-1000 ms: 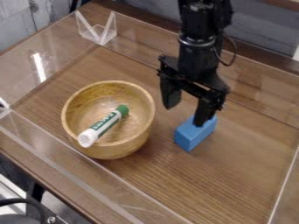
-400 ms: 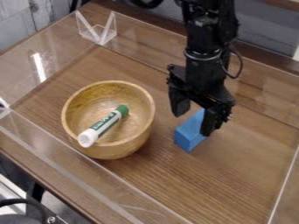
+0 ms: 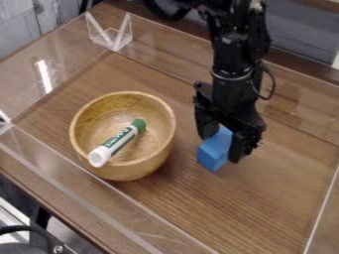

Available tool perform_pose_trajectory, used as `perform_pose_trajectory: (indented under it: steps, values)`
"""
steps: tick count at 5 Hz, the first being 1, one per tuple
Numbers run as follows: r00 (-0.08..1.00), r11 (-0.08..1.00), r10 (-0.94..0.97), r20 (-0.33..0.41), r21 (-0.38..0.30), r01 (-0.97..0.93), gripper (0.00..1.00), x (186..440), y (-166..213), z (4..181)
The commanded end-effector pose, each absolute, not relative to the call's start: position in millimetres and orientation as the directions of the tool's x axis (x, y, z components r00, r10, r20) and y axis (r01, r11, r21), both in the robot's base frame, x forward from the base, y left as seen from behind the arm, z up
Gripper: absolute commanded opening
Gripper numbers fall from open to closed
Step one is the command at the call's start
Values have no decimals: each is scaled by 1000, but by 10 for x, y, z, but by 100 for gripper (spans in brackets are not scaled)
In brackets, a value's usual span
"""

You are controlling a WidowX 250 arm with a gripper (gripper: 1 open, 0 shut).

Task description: Put the blue block in the brown bowl

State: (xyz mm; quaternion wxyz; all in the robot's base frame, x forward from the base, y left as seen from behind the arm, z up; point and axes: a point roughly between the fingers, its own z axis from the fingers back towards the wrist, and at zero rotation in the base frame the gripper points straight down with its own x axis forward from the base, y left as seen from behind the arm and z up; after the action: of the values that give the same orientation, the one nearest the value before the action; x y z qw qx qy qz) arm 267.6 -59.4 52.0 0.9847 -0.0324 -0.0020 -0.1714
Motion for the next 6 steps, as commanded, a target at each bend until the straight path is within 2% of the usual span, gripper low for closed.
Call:
perform_pose_trajectory:
  steps: [1, 6]
  values:
    - [936, 935, -347, 60, -55, 350, 100, 2742, -634, 582]
    - [944, 946, -317, 86, -47, 322, 100, 2716, -684, 504]
